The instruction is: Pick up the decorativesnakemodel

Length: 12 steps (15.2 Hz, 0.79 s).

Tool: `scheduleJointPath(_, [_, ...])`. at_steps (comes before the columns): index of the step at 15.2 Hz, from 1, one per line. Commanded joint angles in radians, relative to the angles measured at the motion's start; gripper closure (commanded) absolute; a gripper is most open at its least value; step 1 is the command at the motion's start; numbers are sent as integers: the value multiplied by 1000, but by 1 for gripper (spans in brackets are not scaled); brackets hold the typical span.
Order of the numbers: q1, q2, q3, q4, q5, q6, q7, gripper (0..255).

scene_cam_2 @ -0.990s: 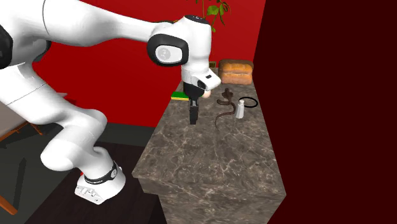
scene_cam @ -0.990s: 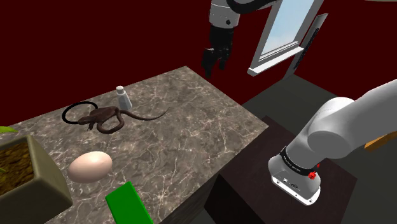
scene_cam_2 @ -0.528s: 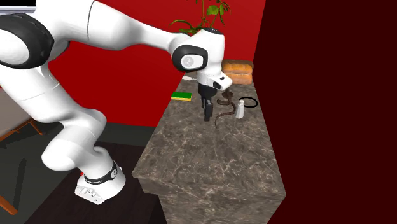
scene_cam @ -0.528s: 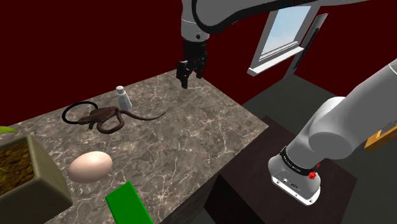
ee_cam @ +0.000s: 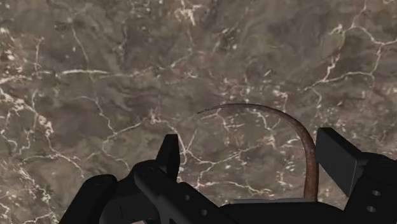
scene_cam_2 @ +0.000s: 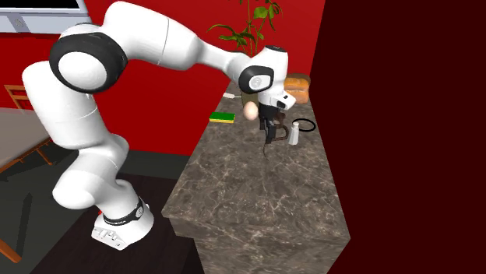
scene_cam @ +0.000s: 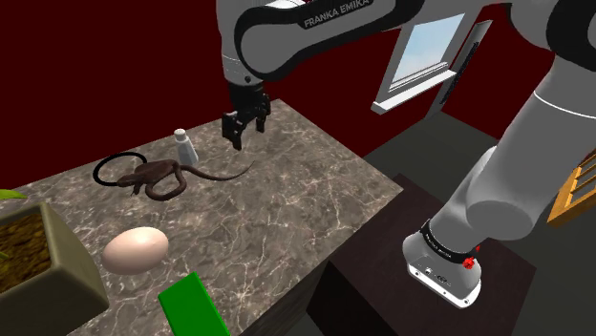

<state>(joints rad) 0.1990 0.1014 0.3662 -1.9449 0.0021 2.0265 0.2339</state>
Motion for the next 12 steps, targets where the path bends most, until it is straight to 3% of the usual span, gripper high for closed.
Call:
scheduleJointPath(1, [22, 64, 12, 53, -32, 9, 28, 0])
scheduleJointPath(10, [163, 405, 17, 397, -190, -8, 121, 0])
scheduleJointPath(12, [167, 415, 14, 397, -193, 2, 123, 0])
